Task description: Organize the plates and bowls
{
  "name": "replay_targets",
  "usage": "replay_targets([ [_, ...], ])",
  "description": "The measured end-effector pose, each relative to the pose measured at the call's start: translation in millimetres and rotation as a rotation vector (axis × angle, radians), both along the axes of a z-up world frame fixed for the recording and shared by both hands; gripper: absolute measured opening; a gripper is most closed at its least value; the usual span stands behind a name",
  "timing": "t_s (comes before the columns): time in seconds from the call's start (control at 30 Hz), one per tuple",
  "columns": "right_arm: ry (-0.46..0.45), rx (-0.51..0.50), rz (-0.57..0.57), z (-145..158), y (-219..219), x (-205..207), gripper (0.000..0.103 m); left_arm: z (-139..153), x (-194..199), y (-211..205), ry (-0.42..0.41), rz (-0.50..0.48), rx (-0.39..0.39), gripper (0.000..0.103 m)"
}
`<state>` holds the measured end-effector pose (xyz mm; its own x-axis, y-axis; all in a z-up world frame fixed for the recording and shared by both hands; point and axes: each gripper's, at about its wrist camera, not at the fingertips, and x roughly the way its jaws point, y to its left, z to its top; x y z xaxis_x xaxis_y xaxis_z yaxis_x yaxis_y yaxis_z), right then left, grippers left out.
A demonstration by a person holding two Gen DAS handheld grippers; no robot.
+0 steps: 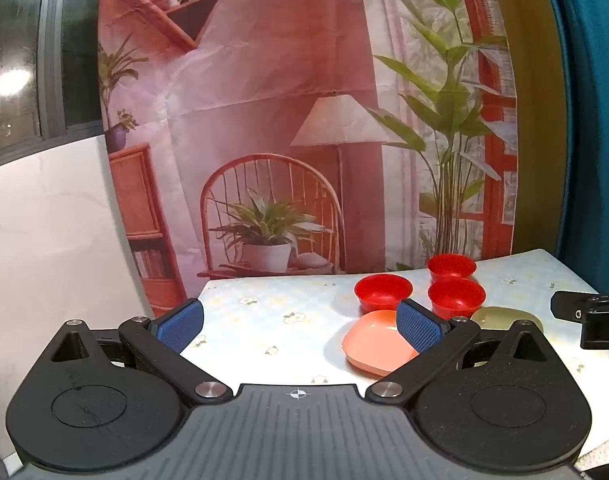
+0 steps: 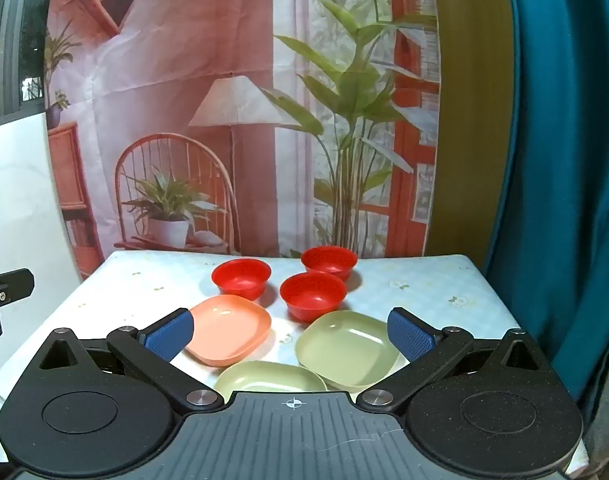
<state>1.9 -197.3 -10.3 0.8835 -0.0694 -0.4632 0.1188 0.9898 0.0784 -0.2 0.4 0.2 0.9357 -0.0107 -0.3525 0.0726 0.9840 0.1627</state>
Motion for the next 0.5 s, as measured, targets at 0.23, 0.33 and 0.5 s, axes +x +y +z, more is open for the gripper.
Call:
replay_targets([
  [0.23,-0.007,-0.005,0.009,-0.2,3.3,-1.0,0.103,0.1,-0.1,0.2,0.001,0.001,0.007,0.103],
  [0.33,-0.012,-0.015,0.009,1.3,9.1,-7.1,0.103,0.1,0.0,-0.1,0.001,0.003,0.010,0.103],
  [0.5,-0.011,-0.013,0.006,0.6,10.4,-4.5,0.103,0.0,0.1,-0.5,0.003,0.004,0.012,0.103],
])
